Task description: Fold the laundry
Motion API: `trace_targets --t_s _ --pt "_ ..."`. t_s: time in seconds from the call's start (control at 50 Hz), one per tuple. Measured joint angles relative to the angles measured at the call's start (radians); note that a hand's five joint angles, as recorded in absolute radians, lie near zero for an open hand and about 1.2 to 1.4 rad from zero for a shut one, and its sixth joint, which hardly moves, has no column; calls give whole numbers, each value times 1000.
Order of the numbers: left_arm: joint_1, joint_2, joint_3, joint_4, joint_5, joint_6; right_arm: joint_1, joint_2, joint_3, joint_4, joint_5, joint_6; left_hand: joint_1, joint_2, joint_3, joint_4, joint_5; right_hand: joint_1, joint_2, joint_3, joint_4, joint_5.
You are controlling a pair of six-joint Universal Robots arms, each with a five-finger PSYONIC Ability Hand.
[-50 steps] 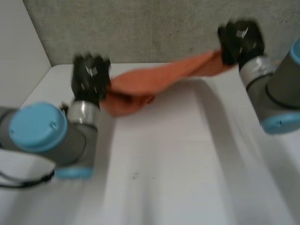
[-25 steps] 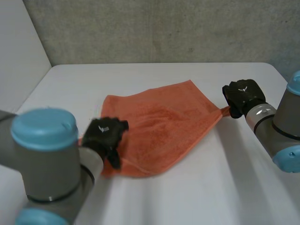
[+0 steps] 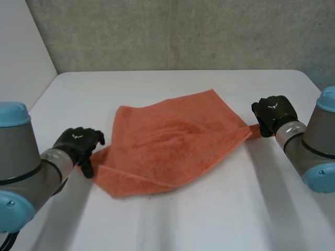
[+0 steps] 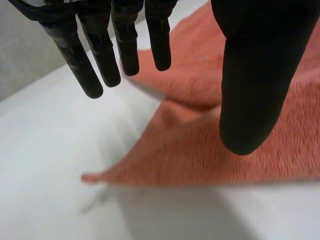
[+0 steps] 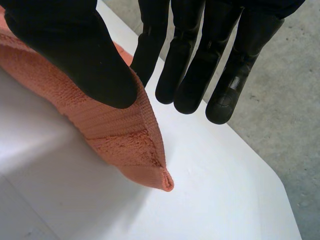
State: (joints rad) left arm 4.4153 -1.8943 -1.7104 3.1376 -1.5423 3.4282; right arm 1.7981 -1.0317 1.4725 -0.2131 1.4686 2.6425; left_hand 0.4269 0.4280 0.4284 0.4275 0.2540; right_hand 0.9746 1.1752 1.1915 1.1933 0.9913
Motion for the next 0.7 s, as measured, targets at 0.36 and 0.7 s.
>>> trace_targets --t_s 0.36,0.7 --pt "102 -62 -38 23 15 -1 -1 2 5 6 5 -21 517 497 496 498 497 0 0 0 0 0" --pt "85 48 -26 103 50 6 -16 -165 -62 177 -1 -29 740 787 785 787 769 0 0 0 0 0"
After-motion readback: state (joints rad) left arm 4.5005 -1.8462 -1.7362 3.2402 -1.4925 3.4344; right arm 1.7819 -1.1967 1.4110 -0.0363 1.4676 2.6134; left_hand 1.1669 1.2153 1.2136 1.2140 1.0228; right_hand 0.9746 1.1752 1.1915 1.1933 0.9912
